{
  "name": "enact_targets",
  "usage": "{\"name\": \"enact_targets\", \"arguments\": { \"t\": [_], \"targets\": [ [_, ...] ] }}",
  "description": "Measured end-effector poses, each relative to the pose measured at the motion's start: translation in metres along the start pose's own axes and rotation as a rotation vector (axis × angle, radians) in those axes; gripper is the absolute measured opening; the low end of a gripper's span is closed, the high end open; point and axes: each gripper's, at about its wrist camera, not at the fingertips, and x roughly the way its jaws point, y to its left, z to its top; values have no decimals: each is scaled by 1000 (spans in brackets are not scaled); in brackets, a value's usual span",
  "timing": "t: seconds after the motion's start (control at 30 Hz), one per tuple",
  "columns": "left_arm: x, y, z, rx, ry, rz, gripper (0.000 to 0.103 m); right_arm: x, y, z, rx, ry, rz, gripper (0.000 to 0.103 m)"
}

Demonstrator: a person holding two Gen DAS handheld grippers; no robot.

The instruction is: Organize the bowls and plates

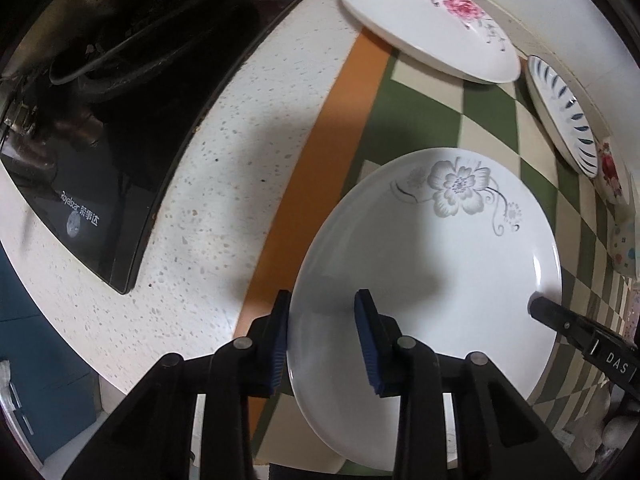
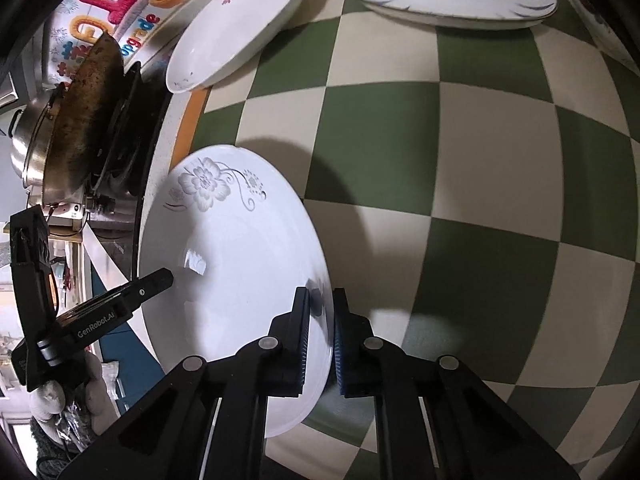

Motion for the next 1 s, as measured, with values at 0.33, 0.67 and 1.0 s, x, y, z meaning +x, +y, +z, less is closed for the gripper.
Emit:
{"name": "enact_targets", "arguments": {
  "t": [0.33,0.67,1.0],
  "targets": [
    [-32,-61,-8,75,-54,-45,29,-57,-28,-9,38,-75,19,12],
    [-38,-143,4,223,-63,-94,29,-124,-95,-32,133,-164,-10,12],
    [6,-210,-8,326,18,-73,29,-132,-169,-53,246,-171,-45,12]
  ]
}}
